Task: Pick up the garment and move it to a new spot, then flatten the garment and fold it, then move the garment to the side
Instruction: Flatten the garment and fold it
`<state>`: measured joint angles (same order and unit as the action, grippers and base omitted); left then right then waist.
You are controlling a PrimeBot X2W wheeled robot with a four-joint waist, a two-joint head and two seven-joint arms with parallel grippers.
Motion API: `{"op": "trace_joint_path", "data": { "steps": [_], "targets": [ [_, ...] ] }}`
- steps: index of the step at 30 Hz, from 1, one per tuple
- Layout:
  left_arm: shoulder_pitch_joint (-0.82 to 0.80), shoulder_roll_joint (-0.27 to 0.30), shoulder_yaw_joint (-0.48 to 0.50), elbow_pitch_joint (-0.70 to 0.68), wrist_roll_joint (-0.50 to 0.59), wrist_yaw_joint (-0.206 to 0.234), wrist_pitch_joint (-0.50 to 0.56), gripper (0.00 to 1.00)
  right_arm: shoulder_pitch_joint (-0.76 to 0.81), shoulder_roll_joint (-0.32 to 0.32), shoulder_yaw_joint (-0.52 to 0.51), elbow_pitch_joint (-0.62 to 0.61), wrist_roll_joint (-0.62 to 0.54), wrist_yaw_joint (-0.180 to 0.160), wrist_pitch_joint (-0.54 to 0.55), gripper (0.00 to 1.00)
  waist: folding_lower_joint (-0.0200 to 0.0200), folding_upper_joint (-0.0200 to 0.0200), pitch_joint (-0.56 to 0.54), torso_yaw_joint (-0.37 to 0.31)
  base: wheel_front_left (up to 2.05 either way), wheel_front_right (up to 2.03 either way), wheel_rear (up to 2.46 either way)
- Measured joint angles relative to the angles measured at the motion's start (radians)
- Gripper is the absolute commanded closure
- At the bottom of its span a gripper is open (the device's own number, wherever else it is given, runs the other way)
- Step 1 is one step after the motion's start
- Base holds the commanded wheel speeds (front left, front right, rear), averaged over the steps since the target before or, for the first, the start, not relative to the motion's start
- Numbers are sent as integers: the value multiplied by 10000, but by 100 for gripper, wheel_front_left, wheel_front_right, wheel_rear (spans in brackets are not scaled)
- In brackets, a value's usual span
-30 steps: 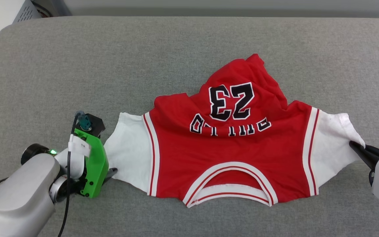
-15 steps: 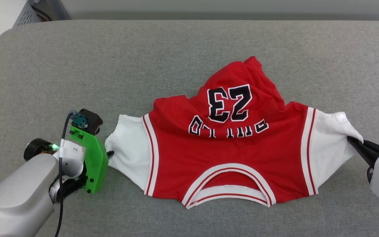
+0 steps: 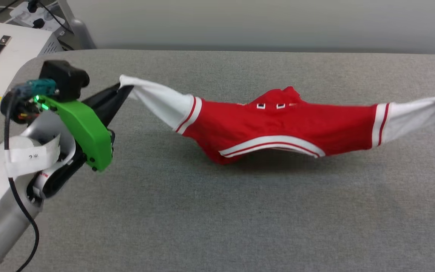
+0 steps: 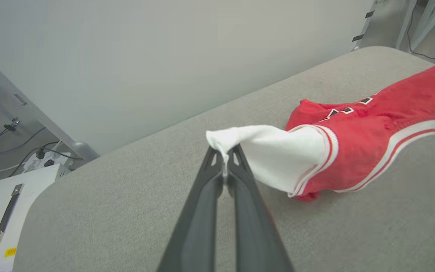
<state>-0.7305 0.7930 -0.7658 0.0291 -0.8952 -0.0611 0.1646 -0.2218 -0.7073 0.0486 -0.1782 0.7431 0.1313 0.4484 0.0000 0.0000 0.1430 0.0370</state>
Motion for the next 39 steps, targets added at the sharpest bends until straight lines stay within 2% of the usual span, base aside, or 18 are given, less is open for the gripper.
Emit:
{"op": "trace_joint_path", "data": {
  "steps": [4, 9, 16, 23, 29, 39],
  "targets": [
    [-618, -13, 368, -934, 199, 311, -190, 100, -780, -226, -337, -288, -13, 0, -40, 100, 0, 0, -164, 31, 0, 0, 0],
    [-1512, -219, 706, -1482, 454, 479, -234, 100, -1888, -685, -430, -293, 130, 0, -274, 100, 0, 0, -187, 72, 0, 0, 0],
    [-3148, -825, 909, -1358, 587, 376, -88, 100, -3581, -1085, -194, 40, 265, 0, -573, 100, 0, 0, 51, 43, 0, 0, 0],
    [-5162, -1710, 1066, -153, 617, 100, 130, 100, -6052, -1060, 767, 1012, 316, 0, -692, 100, 0, 0, 700, -51, 0, 0, 0],
    [-7200, -2573, 1175, 1559, 1070, -146, -33, 100, -8714, -575, 1797, 2569, -123, 0, -1172, 100, 0, 0, 1556, -165, 0, 0, 0],
    [-9860, -3603, 1292, 4293, 1641, -424, -1264, 100, -12566, 209, 3112, 5415, -1323, 0, -2520, 100, 2, 0, 2991, -368, 0, 0, 0]
  ]
}}
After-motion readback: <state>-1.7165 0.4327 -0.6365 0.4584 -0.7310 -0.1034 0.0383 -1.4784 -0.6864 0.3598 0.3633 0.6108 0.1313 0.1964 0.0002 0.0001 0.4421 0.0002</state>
